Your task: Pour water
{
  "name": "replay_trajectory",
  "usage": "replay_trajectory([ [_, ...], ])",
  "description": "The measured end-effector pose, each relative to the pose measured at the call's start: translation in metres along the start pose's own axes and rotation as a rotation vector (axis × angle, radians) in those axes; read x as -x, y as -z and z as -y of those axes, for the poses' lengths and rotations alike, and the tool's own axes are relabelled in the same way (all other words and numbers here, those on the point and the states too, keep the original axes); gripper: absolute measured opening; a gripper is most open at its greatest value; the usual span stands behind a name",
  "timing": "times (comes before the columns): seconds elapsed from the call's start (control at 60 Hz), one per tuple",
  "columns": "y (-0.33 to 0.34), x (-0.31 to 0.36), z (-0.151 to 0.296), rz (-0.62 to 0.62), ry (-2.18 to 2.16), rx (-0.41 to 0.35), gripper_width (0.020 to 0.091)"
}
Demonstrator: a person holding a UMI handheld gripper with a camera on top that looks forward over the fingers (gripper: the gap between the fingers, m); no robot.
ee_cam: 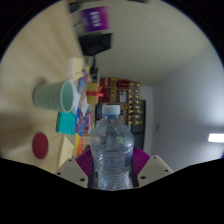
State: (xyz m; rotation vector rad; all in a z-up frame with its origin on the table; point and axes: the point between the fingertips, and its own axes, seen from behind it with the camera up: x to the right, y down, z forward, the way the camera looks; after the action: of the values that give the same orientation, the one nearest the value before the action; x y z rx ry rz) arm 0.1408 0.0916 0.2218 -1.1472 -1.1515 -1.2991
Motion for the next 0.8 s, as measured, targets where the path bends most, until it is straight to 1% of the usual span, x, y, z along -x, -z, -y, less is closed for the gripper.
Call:
replay_trajectory([
  [0.083,-0.017,0.012,0.015,0.009,0.21,0.007,0.05],
  [0.1,-0.011,-0.002,0.001,0.021,0.249,0.005,0.0506],
  [0.117,-0.023,0.008,0.01,0.018,0.276,0.006,0.0507],
  [0.2,-0.031,0.012,0.025,-0.004,0.49,-0.003,0.0505],
  [0.283,-0.041,0.017,0.032,0.002,0.627,-0.014,0.0502],
  [0.333,-0.044,0.023,0.034,0.014,0.675,-0.016,0.0504],
  [0.35,-0.035,0.021,0.036,0.016,0.691,-0.016,0.0507],
  [0.4,-0.046,0.024,0.037,0.019,0.715,-0.015,0.0508],
  [0.467,-0.042,0.022,0.039,0.021,0.706,-0.006,0.0509],
  [0.567,-0.056,0.02,0.037,0.024,0.676,-0.002,0.0506],
  [0.583,-0.048,0.017,0.039,0.022,0.667,0.0,0.0502],
  [0.633,-0.055,0.014,0.038,0.014,0.611,-0.005,0.0507],
  [0.683,-0.056,0.007,0.042,0.006,0.471,-0.017,0.0501],
  [0.733,-0.043,-0.006,0.052,-0.03,0.193,-0.056,0.0506],
  [0.75,-0.049,-0.007,0.053,-0.026,0.083,-0.076,0.0505],
  [0.8,-0.046,-0.01,0.051,-0.019,-0.316,-0.077,0.0504],
])
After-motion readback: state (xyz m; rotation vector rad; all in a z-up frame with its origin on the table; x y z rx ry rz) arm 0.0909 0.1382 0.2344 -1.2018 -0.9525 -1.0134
